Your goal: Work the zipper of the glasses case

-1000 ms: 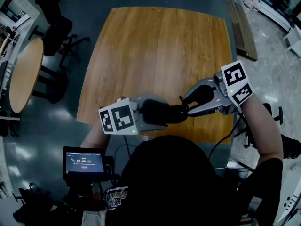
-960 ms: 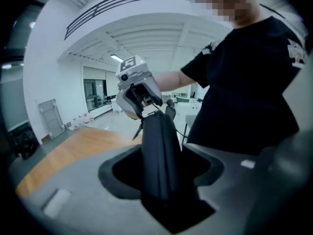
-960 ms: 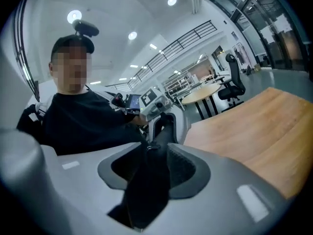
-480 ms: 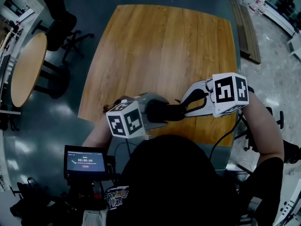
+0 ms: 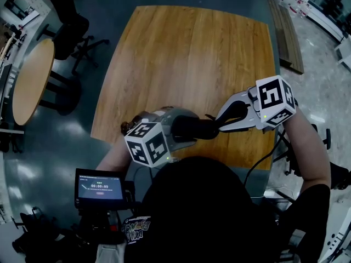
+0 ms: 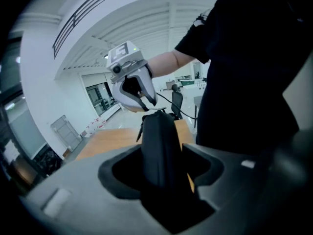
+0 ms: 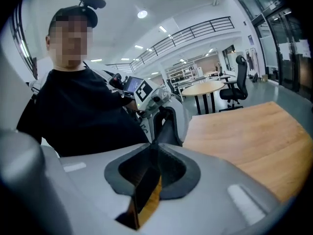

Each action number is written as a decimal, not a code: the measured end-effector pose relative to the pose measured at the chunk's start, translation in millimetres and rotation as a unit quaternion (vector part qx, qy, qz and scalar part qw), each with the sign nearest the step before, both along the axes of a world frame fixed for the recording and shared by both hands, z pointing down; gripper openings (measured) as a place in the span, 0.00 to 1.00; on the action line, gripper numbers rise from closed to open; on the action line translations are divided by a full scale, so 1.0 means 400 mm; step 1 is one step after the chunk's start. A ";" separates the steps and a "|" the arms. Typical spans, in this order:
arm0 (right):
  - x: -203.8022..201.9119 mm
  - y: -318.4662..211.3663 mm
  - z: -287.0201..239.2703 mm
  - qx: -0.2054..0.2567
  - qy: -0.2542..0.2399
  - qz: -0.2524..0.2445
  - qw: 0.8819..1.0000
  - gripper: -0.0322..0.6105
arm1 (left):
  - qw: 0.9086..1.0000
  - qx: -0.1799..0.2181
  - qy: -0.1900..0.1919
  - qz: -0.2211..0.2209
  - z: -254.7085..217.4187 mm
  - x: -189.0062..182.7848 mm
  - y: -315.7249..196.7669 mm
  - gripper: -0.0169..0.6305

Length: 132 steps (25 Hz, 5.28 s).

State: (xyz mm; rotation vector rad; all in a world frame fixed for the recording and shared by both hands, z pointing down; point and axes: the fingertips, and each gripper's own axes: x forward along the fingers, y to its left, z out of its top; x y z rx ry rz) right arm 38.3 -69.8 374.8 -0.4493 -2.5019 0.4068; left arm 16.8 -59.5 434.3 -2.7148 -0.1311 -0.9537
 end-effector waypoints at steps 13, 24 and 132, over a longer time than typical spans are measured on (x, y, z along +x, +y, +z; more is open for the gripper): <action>0.014 0.024 0.041 -0.062 0.002 0.000 0.998 0.08 | 1.000 0.016 -0.010 0.014 0.027 0.000 0.006 0.43; 0.003 0.024 0.023 -0.174 -0.065 0.034 0.982 0.07 | 0.999 -0.015 0.034 0.006 0.028 0.013 0.016 0.43; 0.076 -0.089 0.077 0.193 -0.186 0.520 0.811 0.22 | 0.476 -0.536 0.580 -0.386 -0.071 -0.098 -0.273 0.42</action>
